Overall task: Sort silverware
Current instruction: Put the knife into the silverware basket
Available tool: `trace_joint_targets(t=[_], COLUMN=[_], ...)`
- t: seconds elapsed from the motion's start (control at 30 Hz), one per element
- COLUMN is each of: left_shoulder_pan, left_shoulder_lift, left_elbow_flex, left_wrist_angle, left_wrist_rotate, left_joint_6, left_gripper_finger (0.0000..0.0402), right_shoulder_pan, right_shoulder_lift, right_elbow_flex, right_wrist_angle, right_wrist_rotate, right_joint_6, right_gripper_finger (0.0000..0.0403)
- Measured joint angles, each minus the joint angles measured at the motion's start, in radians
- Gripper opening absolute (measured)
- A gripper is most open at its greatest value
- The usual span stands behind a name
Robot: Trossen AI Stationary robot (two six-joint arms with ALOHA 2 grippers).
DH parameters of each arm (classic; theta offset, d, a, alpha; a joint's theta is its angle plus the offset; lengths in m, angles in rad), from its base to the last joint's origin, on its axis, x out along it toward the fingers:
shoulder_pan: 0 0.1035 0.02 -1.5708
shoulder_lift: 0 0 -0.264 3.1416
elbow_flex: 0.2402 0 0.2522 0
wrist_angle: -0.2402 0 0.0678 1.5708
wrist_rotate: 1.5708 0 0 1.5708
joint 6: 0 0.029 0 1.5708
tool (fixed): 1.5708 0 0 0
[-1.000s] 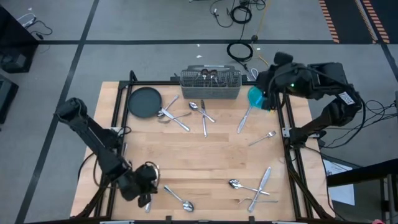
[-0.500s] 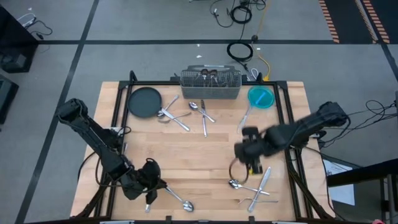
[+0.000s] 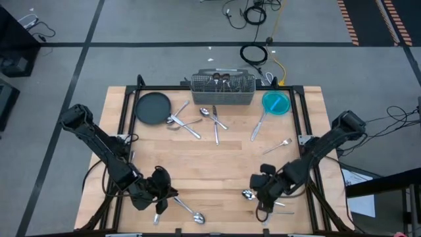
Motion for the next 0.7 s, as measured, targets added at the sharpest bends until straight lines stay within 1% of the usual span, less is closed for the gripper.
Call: trace_joint_targets(t=[0.2,0.3,0.47,0.57,0.63,0.7], left_shoulder_pan=[0.000,0.000,0.000,0.000,0.002,0.005], left_shoulder_lift=[0.000,0.000,0.000,0.000,0.000,-0.001], left_elbow_flex=[0.000,0.000,0.000,0.000,0.000,0.000], left_wrist_angle=[-0.005,-0.007,-0.016,-0.019,-0.022,-0.023], left_wrist_rotate=[0.000,0.001,0.001,0.000,-0.004,-0.024], left_joint_6=[0.002,0.027,0.029,0.029,0.029,0.029], left_gripper_finger=[0.0052,0.0052,0.0052,0.0052,0.0052,0.0052], right_shoulder_pan=[0.059,0.073,0.077,0.077,0.077,0.077], right_shoulder_lift=[0.095,0.142,0.202,0.198,0.171,0.132], right_elbow_flex=[0.000,0.000,0.000,0.000,0.000,0.001], right_wrist_angle=[0.065,0.075,0.073,0.073,0.058,0.011], right_wrist_rotate=[0.000,0.000,0.001,0.035,0.084,0.131], right_joint_6=[0.058,0.087,0.144,0.174,0.200,0.263], right_gripper_finger=[0.0155,0.0155,0.0155,0.0155,0.0155,0.0155])
